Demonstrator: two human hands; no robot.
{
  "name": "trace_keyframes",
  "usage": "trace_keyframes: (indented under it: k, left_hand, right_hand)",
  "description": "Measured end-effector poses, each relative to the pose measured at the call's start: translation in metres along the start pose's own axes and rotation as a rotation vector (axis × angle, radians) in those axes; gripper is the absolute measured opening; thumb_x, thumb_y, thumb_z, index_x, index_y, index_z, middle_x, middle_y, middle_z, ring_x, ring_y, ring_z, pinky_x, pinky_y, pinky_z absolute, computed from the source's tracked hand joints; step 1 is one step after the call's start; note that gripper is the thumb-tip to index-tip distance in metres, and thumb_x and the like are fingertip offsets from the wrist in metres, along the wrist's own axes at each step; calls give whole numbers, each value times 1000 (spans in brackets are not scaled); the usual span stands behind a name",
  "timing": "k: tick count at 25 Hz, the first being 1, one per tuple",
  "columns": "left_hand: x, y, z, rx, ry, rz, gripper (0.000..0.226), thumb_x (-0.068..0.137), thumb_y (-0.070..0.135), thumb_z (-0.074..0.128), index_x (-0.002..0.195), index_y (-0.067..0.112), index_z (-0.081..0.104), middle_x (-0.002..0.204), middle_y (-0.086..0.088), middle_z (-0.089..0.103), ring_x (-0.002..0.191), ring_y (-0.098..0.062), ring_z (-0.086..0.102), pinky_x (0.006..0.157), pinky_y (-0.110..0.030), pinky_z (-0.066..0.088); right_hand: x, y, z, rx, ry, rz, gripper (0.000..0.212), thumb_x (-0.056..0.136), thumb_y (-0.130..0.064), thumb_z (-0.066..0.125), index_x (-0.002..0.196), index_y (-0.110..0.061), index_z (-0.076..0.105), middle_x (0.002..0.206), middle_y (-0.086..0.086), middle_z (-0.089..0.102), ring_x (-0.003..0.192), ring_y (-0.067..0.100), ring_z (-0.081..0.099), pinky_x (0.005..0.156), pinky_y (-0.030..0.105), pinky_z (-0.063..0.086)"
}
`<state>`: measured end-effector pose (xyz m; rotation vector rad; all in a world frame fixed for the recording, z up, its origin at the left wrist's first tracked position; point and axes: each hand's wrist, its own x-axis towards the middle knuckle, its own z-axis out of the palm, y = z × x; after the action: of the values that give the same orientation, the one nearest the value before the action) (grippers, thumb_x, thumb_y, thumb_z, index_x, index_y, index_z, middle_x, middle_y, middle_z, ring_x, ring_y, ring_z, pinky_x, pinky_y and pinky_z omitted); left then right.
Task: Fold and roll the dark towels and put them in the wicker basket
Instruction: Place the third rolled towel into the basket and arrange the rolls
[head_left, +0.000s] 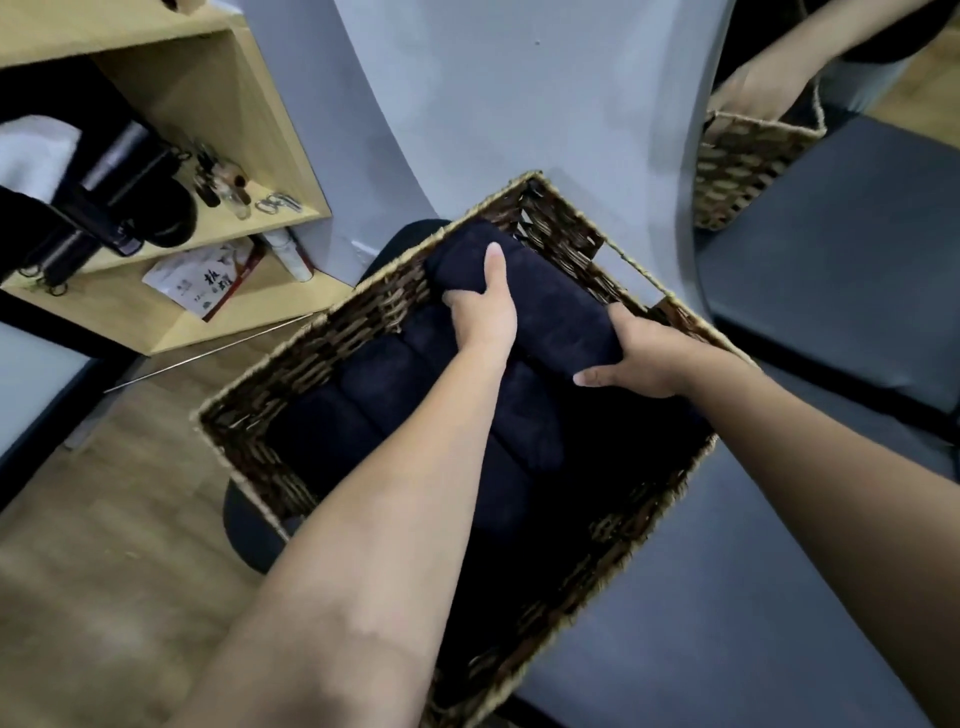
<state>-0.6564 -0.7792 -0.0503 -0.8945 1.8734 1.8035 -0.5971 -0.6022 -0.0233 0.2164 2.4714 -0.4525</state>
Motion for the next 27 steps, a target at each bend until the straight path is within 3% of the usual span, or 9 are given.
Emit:
trace_keyframes:
  k: [3, 5, 7, 9, 13, 17, 20, 22, 27]
  left_hand:
    - [-7, -13, 7, -72, -53, 2, 106, 89, 78, 46, 162, 17, -2, 165, -5, 25, 145, -29, 35, 119, -42, 31]
    - [-5, -15, 8, -99, -44, 17, 103, 92, 74, 46, 162, 17, -5, 167, -3, 19, 149, -26, 29, 118, -39, 26]
    - [-4, -11, 9, -101, -27, 28, 102, 93, 72, 47, 162, 18, -4, 167, -3, 19, 149, -26, 28, 119, -39, 26]
    - [-4, -10, 10, -97, -21, 24, 102, 92, 72, 49, 162, 19, -4, 167, -3, 21, 149, -26, 29, 119, -40, 26]
    - [0, -13, 11, -107, -24, 19, 104, 90, 74, 49, 162, 21, -5, 167, -3, 21, 148, -26, 31, 119, -42, 26]
    - [4, -15, 11, -179, -43, 11, 109, 85, 78, 54, 162, 26, -3, 166, -1, 23, 146, -25, 35, 120, -47, 31]
    - [6, -18, 10, -224, -57, 16, 114, 78, 80, 59, 162, 30, 0, 164, 0, 27, 143, -24, 39, 117, -51, 36]
    - [7, -19, 11, -203, -64, 24, 116, 76, 81, 60, 162, 29, 1, 164, 0, 28, 143, -24, 40, 117, -52, 36]
    - [20, 0, 26, -43, -132, 40, 110, 85, 77, 54, 162, 21, -1, 165, -2, 26, 146, -26, 36, 117, -51, 36]
  right_hand:
    - [1, 1, 0, 27, -12, -11, 90, 74, -61, 82, 138, -17, 37, 136, 9, 58, 121, 32, 57, 93, 38, 46]
    - [-2, 0, -3, 25, 15, -39, 88, 75, -68, 76, 140, -19, 41, 134, 6, 60, 120, 30, 58, 97, 40, 48]
    - [-7, 0, -9, -18, 143, -96, 76, 85, -73, 60, 140, -21, 50, 131, 5, 64, 120, 30, 59, 96, 38, 48]
    - [-10, -2, -14, -62, 283, -127, 59, 97, -63, 49, 137, -20, 56, 129, 7, 66, 120, 32, 59, 91, 38, 47]
    - [-6, -7, -15, 31, 500, -247, 37, 102, -44, 52, 126, -19, 63, 121, 5, 68, 114, 30, 61, 89, 41, 51]
    - [0, -3, -24, 95, 757, -301, 39, 102, -46, 48, 120, -18, 67, 114, 2, 69, 108, 30, 57, 94, 43, 42]
    - [12, 3, -32, 233, 558, -135, 44, 107, -51, 34, 127, -23, 61, 123, 3, 67, 119, 32, 55, 98, 43, 40]
    - [18, 3, -33, 288, 389, -99, 43, 108, -54, 25, 101, -30, 60, 110, 0, 65, 113, 30, 58, 87, 37, 40]
    - [29, 0, -34, 299, 360, -98, 45, 107, -58, 21, 83, -34, 51, 102, -1, 61, 100, 24, 53, 81, 34, 34]
